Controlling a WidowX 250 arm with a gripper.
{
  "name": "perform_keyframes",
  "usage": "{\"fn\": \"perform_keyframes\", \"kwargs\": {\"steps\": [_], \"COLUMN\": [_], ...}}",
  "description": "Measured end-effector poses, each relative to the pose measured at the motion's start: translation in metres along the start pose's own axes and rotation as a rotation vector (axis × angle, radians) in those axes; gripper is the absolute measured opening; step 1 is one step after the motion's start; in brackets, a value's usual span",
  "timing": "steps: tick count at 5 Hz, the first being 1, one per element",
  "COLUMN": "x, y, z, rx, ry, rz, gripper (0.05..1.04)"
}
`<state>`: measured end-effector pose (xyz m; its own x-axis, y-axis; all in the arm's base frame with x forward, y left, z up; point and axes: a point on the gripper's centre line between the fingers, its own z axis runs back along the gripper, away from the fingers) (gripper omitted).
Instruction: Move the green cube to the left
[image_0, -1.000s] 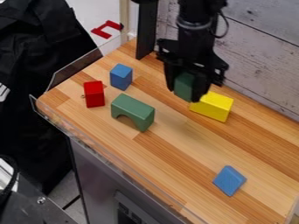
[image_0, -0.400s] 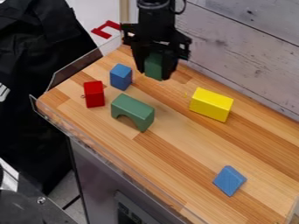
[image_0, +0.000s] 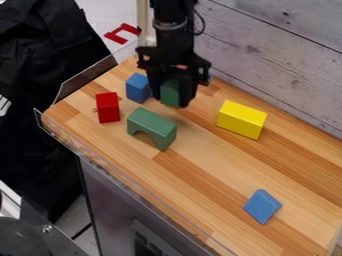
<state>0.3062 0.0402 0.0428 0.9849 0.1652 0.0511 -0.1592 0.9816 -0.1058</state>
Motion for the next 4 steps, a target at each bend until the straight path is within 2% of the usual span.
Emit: {"fn": "perform_keyframes", "kwargs": {"steps": [2,3,4], "x": [0.002,0.002,0.003], "y": [-0.005,-0.001,0.002], "z": [-0.019,-0.023,-0.023], "rx": [-0.026,-0.017,-0.004], "ry": [0.014,0.016,0.014], "rz": [-0.019,0.001,0.033], "gripper": [0.603,0.603,0.658]}}
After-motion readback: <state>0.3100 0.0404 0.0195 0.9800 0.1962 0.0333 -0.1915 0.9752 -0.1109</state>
